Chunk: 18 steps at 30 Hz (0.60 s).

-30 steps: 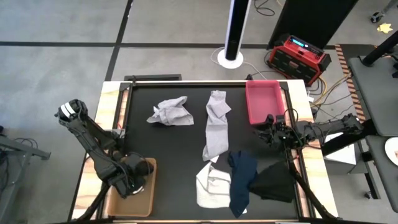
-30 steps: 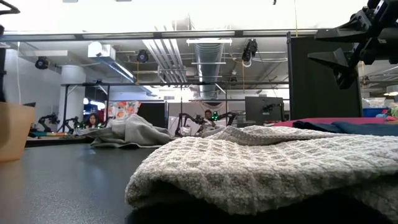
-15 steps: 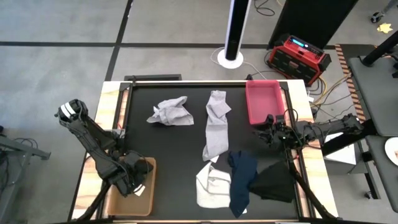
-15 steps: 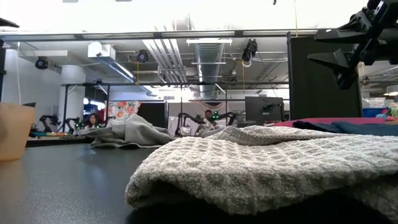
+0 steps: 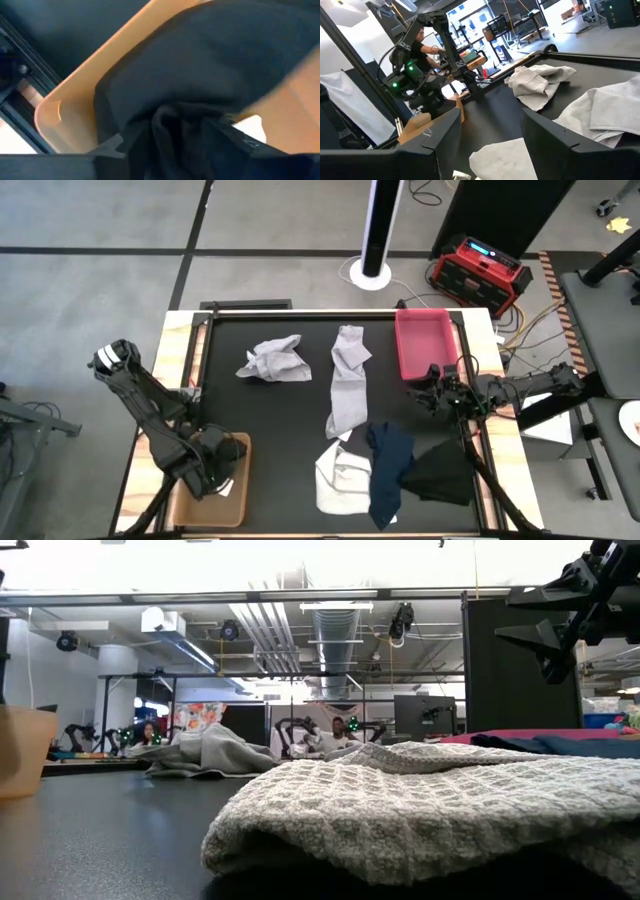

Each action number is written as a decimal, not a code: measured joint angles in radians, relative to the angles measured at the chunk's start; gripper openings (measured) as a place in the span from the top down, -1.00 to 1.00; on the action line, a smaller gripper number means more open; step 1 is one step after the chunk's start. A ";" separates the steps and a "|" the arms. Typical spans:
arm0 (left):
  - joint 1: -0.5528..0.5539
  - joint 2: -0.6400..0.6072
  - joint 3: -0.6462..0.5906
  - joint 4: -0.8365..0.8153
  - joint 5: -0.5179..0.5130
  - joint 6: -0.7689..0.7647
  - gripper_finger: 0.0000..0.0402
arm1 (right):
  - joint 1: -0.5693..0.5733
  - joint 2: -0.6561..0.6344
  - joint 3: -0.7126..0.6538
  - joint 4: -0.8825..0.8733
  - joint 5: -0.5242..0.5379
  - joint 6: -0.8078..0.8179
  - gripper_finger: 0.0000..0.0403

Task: Sort towels by color in basket
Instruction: Put the top black kitchen towel into the orange bin

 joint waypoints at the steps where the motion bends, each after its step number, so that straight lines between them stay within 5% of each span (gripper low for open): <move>1: 0.000 0.000 0.022 -0.024 0.000 0.009 0.14 | 0.000 0.000 0.000 0.000 0.000 0.000 0.03; 12: -0.002 0.000 0.226 -0.296 -0.031 0.082 0.08 | 0.000 0.000 0.000 0.000 0.000 0.000 0.03; 15: -0.002 0.000 0.217 -0.241 -0.099 0.154 0.31 | 0.000 0.000 0.000 -0.001 0.000 0.000 0.03; 18: -0.001 0.000 0.171 -0.123 -0.100 0.218 0.76 | 0.000 0.000 -0.002 -0.001 0.000 0.000 0.03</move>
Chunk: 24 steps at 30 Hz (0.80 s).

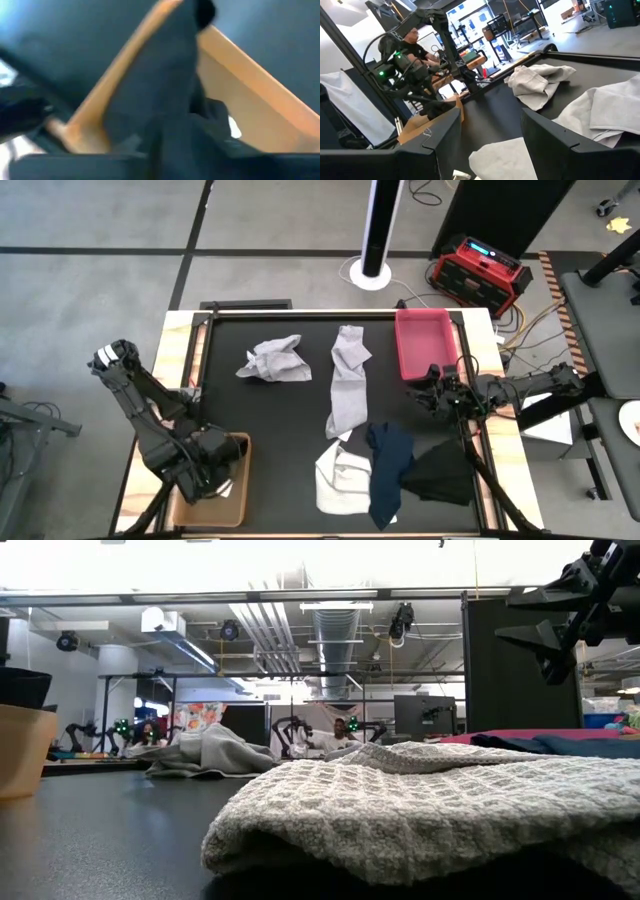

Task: Sort towels by color in basket
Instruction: Put the top black kitchen towel into the orange bin

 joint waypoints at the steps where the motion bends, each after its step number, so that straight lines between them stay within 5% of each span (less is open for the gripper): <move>1: 0.000 0.000 -0.017 0.029 -0.001 0.002 0.87 | 0.000 0.000 0.000 -0.001 0.000 0.000 0.03; 14: -0.001 -0.001 -0.252 0.269 0.024 -0.062 1.00 | 0.000 0.000 -0.001 -0.001 0.000 0.001 0.03; 24: -0.001 0.000 -0.301 0.349 0.057 -0.057 1.00 | 0.000 0.000 -0.002 -0.001 0.000 0.001 0.03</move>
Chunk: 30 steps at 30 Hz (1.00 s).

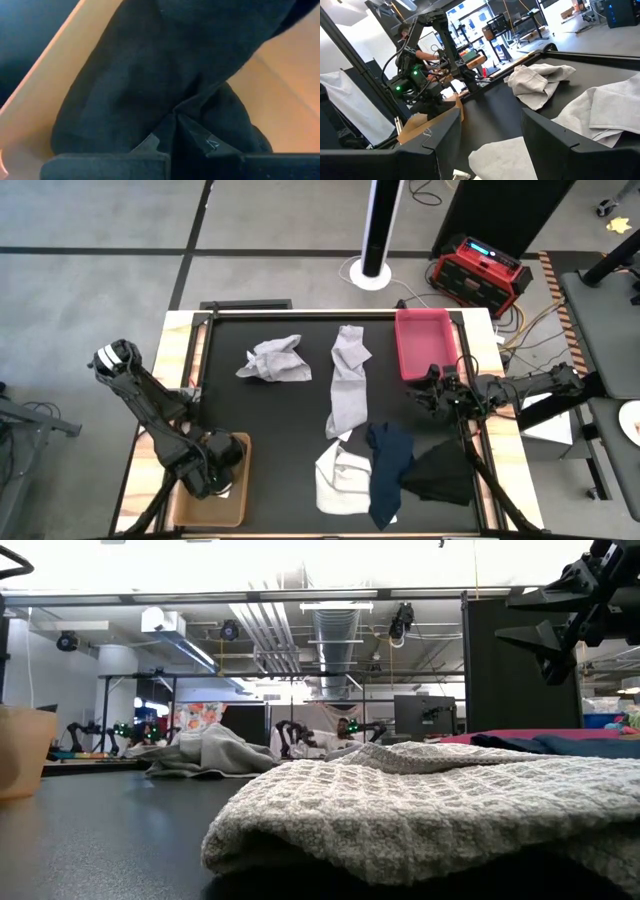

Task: Sort towels by color in basket
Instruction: Put the top black kitchen towel into the orange bin

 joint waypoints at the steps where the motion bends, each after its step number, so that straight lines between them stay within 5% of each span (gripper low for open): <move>1: 0.000 0.000 0.000 0.000 0.000 0.001 1.00 | 0.000 0.000 0.000 0.000 0.000 0.000 0.03; 14: -0.001 -0.001 0.145 -0.117 0.006 0.007 1.00 | 0.000 0.000 0.000 0.000 0.000 0.000 0.03; 20: -0.007 0.000 0.238 -0.229 0.145 -0.050 1.00 | 0.000 0.000 0.000 0.000 0.000 0.000 0.03; 30: -0.054 0.073 0.185 -0.220 0.178 -0.117 1.00 | 0.000 0.000 -0.001 -0.020 0.000 0.000 0.03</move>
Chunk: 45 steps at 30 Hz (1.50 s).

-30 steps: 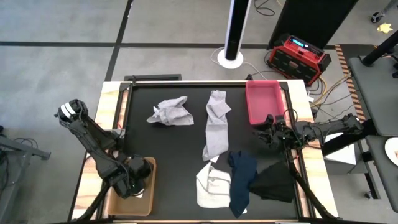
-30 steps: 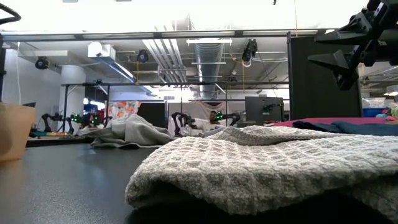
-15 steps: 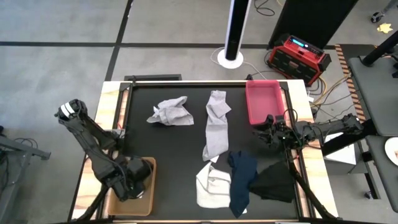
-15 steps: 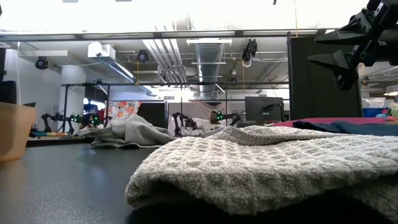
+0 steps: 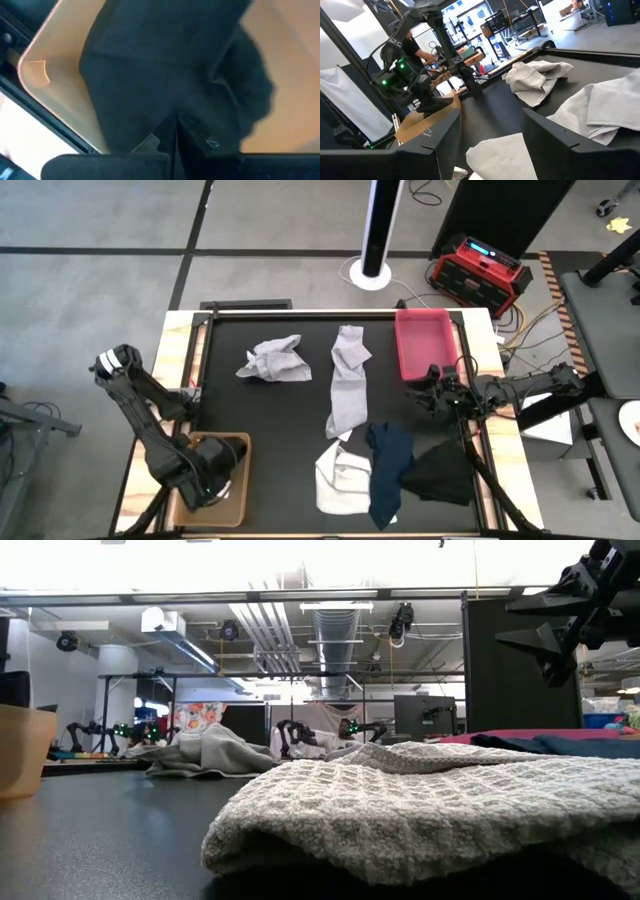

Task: Sort towels by color in basket
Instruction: Put the top black kitchen towel into the orange bin

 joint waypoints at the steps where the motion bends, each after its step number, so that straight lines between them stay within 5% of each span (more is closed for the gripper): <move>1: 0.000 0.014 -0.007 0.008 0.013 0.003 1.00 | 0.000 0.000 0.000 0.000 0.000 0.000 0.03; 19: -0.011 0.112 -0.033 0.156 0.006 0.029 1.00 | 0.000 0.000 0.000 -0.001 0.000 0.000 0.03; 30: -0.011 0.074 0.066 -0.040 -0.013 0.030 1.00 | 0.000 0.000 0.000 -0.001 0.000 0.000 0.03; 37: 0.015 0.070 0.068 -0.049 -0.392 0.112 1.00 | 0.000 0.000 0.000 -0.001 0.000 0.000 0.03; 45: 0.103 0.067 -0.031 0.045 -0.462 0.256 1.00 | 0.000 0.000 0.000 -0.001 0.000 0.005 0.03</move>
